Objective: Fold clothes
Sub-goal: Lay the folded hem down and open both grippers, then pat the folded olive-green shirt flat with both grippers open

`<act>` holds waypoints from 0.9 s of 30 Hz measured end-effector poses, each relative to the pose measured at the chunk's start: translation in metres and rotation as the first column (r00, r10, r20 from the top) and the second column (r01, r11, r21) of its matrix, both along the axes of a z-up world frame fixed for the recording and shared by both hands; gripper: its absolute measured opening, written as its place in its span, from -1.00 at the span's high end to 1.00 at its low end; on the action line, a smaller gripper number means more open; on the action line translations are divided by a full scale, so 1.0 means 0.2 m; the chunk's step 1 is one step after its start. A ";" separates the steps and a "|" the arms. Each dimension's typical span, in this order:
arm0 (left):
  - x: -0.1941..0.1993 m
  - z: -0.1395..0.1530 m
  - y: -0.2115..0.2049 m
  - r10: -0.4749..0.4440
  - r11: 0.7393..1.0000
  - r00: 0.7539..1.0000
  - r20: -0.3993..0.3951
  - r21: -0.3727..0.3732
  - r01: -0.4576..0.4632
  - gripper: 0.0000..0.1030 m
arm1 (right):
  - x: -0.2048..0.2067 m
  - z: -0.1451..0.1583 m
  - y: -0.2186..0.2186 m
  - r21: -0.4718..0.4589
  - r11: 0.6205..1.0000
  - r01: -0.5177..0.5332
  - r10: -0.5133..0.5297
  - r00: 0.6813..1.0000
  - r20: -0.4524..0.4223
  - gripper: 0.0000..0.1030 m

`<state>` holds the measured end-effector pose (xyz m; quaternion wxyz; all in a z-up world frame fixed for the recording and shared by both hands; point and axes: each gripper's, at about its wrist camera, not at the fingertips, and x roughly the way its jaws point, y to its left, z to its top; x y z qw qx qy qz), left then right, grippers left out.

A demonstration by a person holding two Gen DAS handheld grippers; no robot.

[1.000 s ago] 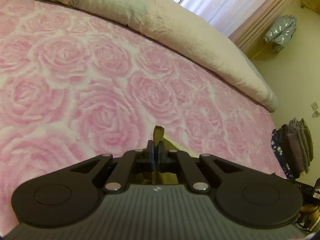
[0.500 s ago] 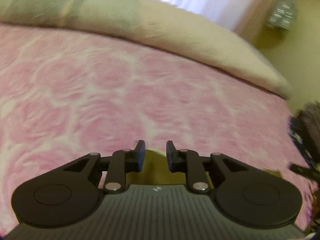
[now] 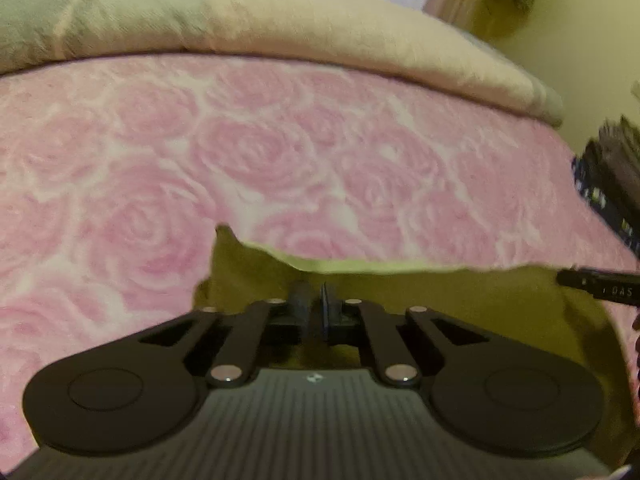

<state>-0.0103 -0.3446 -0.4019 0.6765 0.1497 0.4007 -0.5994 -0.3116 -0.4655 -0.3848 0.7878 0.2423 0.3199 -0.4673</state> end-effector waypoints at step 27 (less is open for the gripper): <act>-0.19 0.42 0.36 0.073 0.864 0.997 -0.007 0.500 -0.060 0.42 | -0.04 0.27 0.55 0.437 0.882 0.178 -0.180 0.983 -0.038 -0.08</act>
